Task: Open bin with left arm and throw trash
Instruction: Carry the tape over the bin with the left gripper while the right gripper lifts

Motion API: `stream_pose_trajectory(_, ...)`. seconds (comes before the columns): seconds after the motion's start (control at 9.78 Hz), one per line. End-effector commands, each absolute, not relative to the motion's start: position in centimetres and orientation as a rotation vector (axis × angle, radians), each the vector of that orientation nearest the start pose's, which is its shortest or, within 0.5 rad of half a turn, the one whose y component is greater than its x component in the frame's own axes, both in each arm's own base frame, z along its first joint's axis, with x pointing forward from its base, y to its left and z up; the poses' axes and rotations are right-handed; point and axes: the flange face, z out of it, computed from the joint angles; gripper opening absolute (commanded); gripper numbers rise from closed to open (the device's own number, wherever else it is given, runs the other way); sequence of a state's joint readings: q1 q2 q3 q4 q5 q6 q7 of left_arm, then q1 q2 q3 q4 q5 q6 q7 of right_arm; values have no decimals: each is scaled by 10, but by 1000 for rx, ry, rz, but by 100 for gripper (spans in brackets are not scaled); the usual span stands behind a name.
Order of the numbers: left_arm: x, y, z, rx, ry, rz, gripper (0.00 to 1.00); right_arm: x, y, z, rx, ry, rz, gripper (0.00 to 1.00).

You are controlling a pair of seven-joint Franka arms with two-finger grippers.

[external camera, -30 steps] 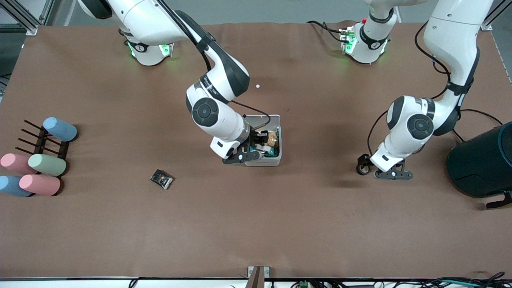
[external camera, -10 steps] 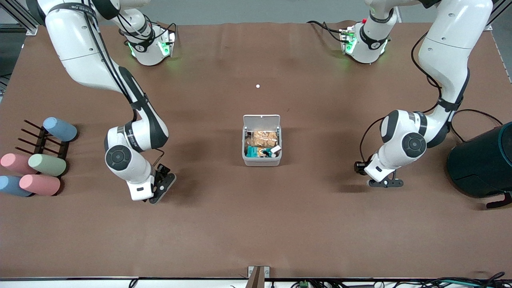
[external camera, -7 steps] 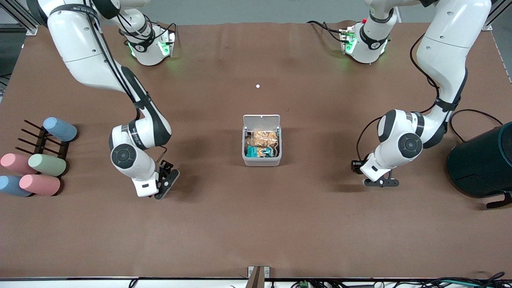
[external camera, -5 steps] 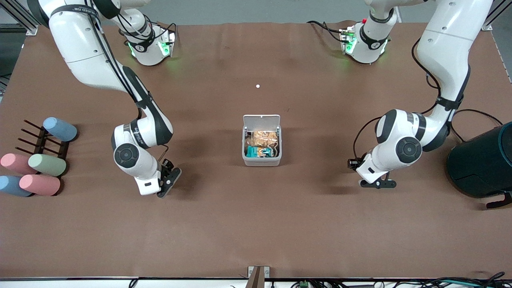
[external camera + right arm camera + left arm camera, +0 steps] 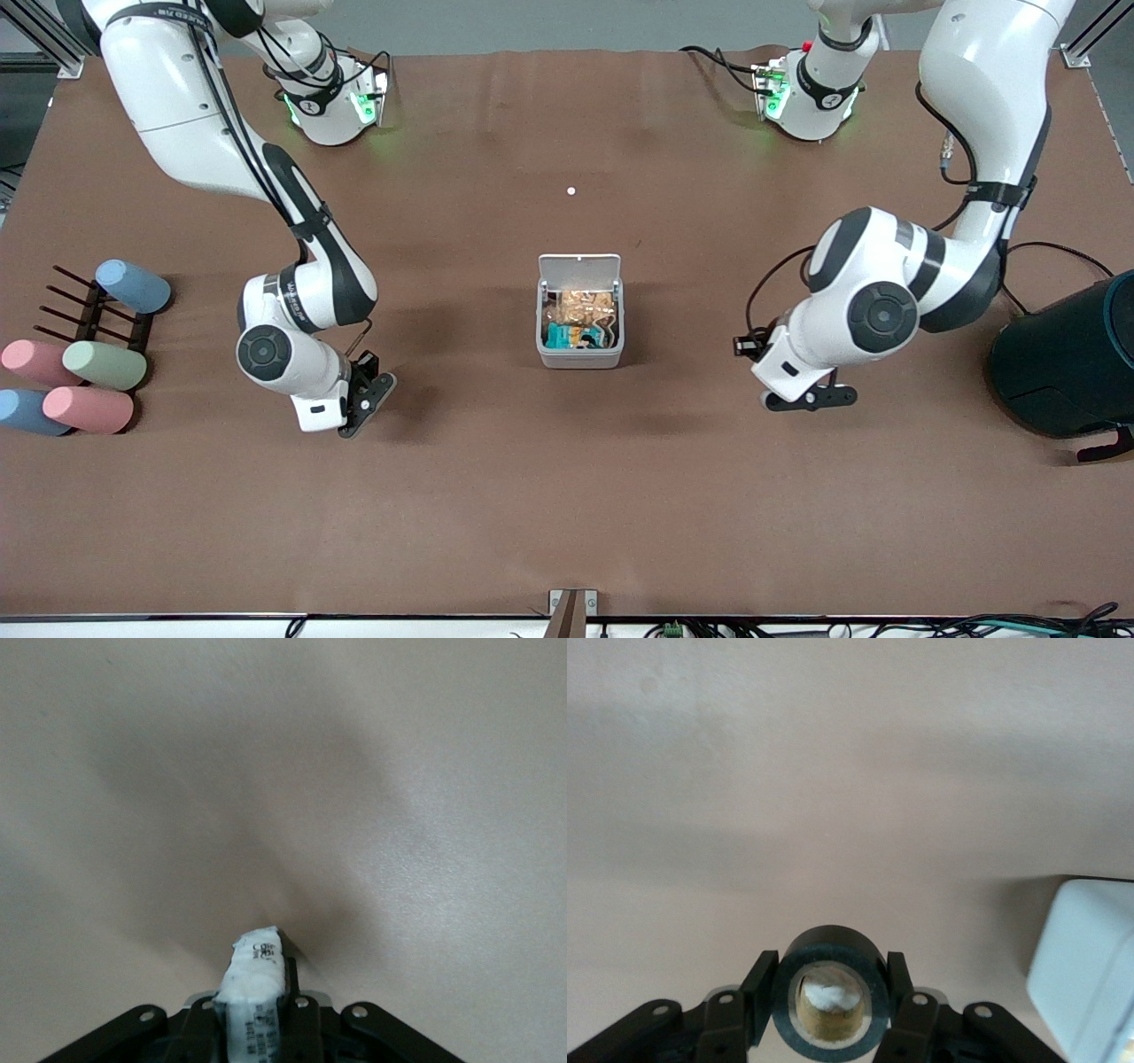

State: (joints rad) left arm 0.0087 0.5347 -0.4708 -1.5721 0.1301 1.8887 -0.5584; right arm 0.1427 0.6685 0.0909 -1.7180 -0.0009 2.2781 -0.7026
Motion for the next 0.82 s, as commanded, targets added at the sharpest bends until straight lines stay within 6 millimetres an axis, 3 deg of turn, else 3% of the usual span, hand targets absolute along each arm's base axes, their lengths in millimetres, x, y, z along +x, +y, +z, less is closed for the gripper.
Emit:
stream_pose_trajectory(0.0, 619, -266, 352, -3148, -204, 320, 11, 654, 172, 237, -2673, -1260, 116, 12)
stream_pose_trajectory(0.41, 616, -278, 359, -3157, -246, 310, 11, 647, 257, 278, -2737, -847, 96, 7)
stream_pose_trajectory(0.72, 614, -283, 359, -3154, -234, 317, 11, 647, 266, 284, -2770, -710, 95, 6)
